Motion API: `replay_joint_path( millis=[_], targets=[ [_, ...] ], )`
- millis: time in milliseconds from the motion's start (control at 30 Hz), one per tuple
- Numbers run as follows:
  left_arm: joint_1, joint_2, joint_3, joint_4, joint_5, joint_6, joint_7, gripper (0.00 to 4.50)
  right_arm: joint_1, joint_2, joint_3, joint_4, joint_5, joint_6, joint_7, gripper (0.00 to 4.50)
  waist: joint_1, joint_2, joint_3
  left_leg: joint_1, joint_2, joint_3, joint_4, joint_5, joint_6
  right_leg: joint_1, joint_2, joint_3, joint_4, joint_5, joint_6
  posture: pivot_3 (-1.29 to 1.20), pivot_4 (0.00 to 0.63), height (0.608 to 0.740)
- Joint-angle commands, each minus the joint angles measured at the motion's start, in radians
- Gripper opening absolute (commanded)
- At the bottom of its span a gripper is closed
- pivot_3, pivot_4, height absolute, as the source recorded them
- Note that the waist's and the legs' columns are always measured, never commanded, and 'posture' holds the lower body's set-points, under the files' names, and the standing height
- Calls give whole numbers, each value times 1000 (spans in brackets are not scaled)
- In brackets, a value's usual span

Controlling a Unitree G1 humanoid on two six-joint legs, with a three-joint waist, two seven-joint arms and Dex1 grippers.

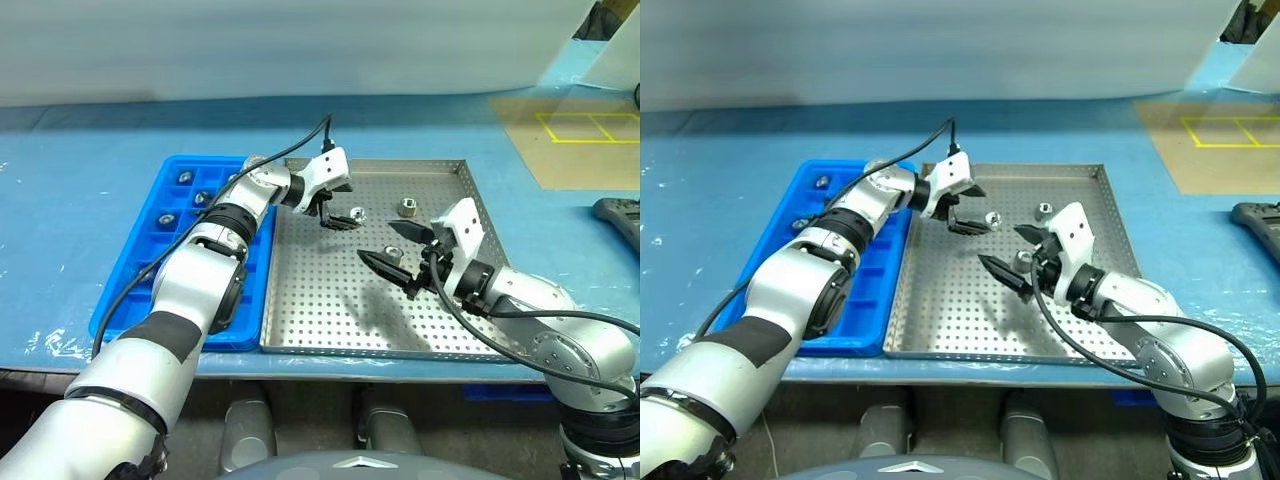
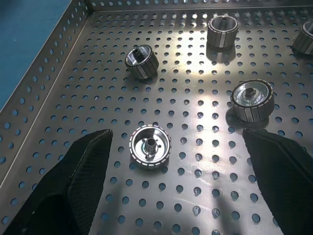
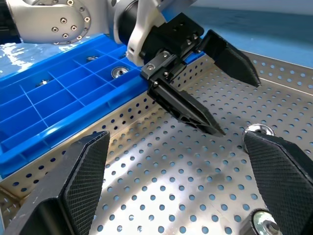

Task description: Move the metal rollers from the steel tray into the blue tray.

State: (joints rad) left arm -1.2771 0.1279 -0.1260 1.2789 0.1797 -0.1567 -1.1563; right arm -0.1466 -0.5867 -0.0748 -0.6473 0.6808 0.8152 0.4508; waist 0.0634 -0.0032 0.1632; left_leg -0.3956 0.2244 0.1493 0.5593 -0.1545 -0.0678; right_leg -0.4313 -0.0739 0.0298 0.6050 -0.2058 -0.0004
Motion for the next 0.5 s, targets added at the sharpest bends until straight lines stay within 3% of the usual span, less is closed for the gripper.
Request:
replay_joint_path(
  millis=[33, 500],
  targets=[
    [0, 4, -1, -23, -9, -24, -3, 4484, 8, 1, -33, -51, -13, -37, -15, 4500, -4, 0, 0, 0, 0, 0, 0, 0, 0, 0, 0, 0, 0, 0, 0, -351, 150, 740],
    [-6, 7, -5, -20, -6, -20, 4, 4484, -10, 18, -6, -23, -51, -76, -15, 4500, -25, 0, 0, 0, 0, 0, 1, -1, 1, 0, 0, 0, 0, 0, 0, -349, 150, 740]
  ],
)
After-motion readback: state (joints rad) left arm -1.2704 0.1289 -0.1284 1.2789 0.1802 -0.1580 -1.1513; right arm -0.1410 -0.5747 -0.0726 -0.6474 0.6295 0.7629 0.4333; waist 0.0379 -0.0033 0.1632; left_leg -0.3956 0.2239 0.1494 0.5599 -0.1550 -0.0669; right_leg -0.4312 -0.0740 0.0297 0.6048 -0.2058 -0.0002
